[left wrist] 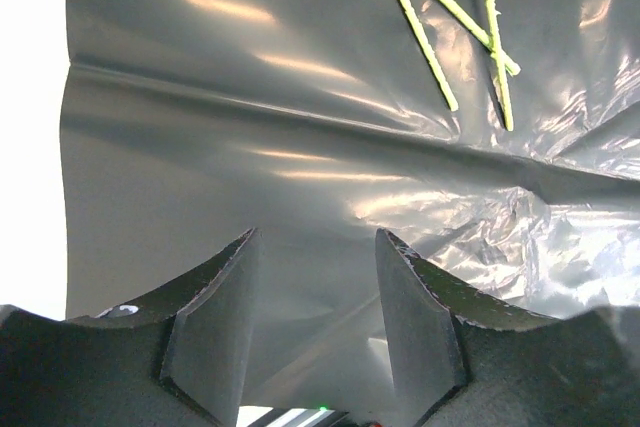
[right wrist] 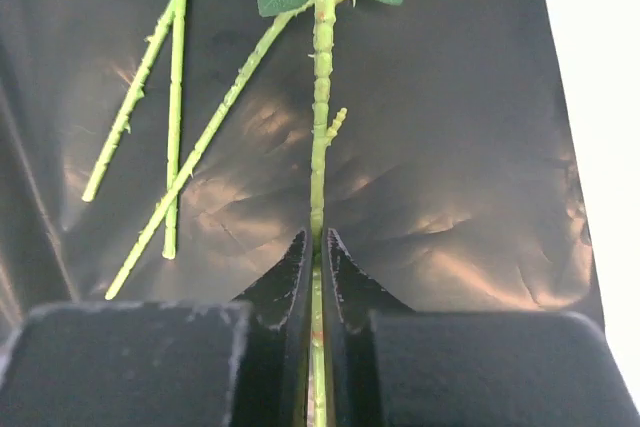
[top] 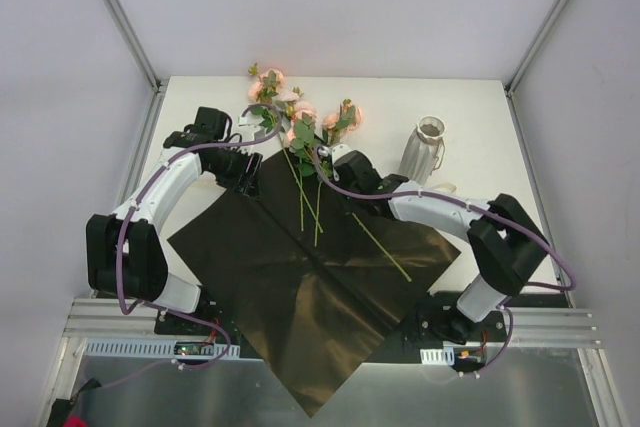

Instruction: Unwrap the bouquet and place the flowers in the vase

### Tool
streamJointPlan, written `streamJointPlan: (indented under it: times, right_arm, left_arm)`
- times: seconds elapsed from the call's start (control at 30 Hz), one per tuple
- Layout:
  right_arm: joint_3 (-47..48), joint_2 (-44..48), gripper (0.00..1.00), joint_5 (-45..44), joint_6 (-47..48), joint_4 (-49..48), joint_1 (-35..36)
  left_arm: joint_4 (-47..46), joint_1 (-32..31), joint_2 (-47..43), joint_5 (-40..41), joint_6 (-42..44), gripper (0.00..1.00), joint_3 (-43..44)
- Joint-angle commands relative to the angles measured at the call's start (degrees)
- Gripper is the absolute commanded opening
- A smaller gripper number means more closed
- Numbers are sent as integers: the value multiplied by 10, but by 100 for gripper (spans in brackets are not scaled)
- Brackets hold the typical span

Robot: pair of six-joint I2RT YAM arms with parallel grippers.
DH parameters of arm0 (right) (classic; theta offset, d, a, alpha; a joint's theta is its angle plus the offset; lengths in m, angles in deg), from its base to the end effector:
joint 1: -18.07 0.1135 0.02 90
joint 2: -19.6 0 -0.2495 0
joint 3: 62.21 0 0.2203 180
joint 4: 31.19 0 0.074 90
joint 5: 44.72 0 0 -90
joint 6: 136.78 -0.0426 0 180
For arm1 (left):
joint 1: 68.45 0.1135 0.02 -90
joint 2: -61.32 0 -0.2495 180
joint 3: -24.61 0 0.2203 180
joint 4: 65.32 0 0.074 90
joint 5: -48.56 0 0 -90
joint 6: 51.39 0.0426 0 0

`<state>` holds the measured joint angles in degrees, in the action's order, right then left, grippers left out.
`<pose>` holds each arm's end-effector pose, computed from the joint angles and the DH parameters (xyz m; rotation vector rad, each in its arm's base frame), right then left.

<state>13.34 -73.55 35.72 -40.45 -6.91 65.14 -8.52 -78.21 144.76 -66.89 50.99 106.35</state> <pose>0.2300 0.2369 0.2186 -0.9543 2.0880 0.1767 0.2634 -0.0639 0.2589 0.6441 2.4526 -0.5550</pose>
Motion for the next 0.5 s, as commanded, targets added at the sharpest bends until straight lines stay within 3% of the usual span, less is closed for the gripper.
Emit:
streamJointPlan:
  times: [0.0, 0.03, 0.1, 0.13, 0.23, 0.47]
  right_arm:
    - [15, -22, 9, -6, 9, -8, 4]
    - [25, -34, 24, -5, 11, -3, 4]
    - [44, -67, 36, 0, 18, 15, 5]
    - [65, -77, 47, 1, 20, 19, 4]
    - [105, -115, 54, 2, 23, 36, 1]
    - [160, -170, 55, -5, 32, 41, -7]
  left_arm:
    - [8, -3, -21, -11, -7, 48, 6]
    - [8, -3, -22, -11, -5, 48, 4]
    - [8, -3, -25, -9, -3, 48, 3]
    - [8, -3, -28, -7, -3, 48, 3]
    - [8, -3, -35, -7, 1, 48, -1]
    - [8, -3, -46, -8, 7, 48, -5]
